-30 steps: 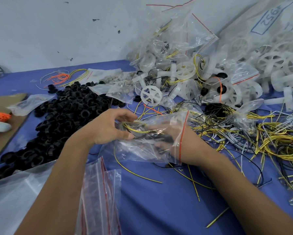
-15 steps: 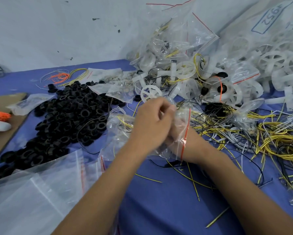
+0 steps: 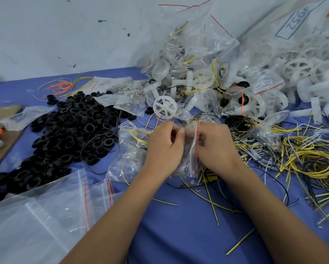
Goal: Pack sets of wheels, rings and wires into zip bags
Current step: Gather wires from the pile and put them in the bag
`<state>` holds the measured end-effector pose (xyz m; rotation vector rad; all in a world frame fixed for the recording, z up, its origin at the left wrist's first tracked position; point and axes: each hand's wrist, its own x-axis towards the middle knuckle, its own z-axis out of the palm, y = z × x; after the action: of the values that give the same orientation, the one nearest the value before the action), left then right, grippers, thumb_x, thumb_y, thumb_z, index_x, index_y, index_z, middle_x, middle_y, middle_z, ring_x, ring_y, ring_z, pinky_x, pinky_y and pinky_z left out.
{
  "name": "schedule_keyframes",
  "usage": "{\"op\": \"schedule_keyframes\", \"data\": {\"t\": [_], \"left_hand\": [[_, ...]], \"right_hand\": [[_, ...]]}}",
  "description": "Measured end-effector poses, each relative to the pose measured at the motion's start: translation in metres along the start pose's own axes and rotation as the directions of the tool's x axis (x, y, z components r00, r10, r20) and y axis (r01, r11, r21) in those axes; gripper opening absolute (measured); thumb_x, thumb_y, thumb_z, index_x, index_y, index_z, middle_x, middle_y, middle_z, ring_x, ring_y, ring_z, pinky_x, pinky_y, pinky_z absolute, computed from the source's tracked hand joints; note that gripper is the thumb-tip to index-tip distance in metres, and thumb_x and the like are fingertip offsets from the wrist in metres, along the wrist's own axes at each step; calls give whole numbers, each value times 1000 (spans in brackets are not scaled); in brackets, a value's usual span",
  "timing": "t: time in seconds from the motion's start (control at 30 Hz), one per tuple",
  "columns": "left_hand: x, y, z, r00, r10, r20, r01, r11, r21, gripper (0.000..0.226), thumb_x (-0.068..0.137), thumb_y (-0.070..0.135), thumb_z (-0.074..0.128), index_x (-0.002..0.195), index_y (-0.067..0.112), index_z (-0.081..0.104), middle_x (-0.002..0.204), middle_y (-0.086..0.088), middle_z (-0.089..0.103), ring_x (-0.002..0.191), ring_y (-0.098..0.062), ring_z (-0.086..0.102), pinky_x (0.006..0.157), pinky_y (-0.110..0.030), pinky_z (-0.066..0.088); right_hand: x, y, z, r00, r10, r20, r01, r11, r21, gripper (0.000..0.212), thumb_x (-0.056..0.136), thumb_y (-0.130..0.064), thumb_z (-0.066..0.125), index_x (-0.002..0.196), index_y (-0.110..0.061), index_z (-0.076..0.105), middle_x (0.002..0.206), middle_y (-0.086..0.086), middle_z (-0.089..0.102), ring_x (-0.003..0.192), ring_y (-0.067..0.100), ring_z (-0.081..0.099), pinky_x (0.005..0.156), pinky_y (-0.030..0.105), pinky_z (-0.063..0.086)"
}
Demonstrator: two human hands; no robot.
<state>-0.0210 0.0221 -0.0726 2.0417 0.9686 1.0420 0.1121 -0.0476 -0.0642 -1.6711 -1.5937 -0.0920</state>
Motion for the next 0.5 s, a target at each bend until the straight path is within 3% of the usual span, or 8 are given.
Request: {"op": "schedule_keyframes", "data": {"t": [0.07, 0.1, 0.2, 0.3, 0.43, 0.5], "left_hand": [[2, -3, -1, 1000, -2, 5, 2, 1000, 28, 16, 98, 16, 61, 86, 6, 64, 85, -4, 65, 84, -23, 61, 82, -44, 49], [2, -5, -1, 1000, 2, 9, -2, 999, 45, 15, 98, 17, 62, 86, 7, 63, 86, -5, 64, 85, -24, 60, 83, -44, 49], [-2, -4, 3, 998, 49, 50, -55, 992, 115, 15, 97, 22, 64, 88, 10, 61, 92, -3, 61, 88, -22, 57, 84, -42, 47], [-6, -3, 8, 993, 118, 34, -121, 984, 131, 15, 98, 23, 62, 90, 11, 58, 93, -2, 58, 87, -22, 55, 80, -40, 47], [-5, 0, 6, 989, 123, -84, -116, 989, 89, 20, 100, 31, 57, 88, 15, 57, 90, 0, 57, 83, -11, 51, 74, -16, 38], [-6, 1, 6, 990, 112, -81, -107, 992, 69, 24, 98, 39, 53, 87, 17, 56, 91, 1, 56, 83, -8, 51, 75, -14, 38]], "right_hand": [[1, 6, -2, 998, 53, 15, -54, 997, 60, 21, 81, -6, 66, 83, -24, 75, 74, -5, 70, 72, 8, 66, 66, 39, 55], [2, 4, -4, 997, 63, 35, -65, 997, 43, 19, 81, -4, 66, 85, -19, 77, 75, -3, 71, 71, 16, 66, 67, 41, 55], [0, 5, -3, 989, 81, 123, -88, 995, 46, 18, 80, 0, 65, 83, -13, 77, 72, 3, 69, 70, 24, 64, 66, 43, 53], [0, -1, -2, 980, 113, 166, -144, 972, 187, 15, 82, 1, 66, 78, -12, 73, 70, 4, 69, 69, 27, 66, 66, 44, 54], [-1, -7, 0, 962, 122, 245, -199, 927, 318, 22, 83, 10, 64, 92, -6, 77, 83, 6, 76, 82, 20, 74, 76, 41, 60], [0, -5, 0, 958, 139, 253, -218, 922, 320, 20, 85, 8, 63, 93, -4, 77, 86, 9, 77, 85, 24, 74, 77, 44, 59]]}}
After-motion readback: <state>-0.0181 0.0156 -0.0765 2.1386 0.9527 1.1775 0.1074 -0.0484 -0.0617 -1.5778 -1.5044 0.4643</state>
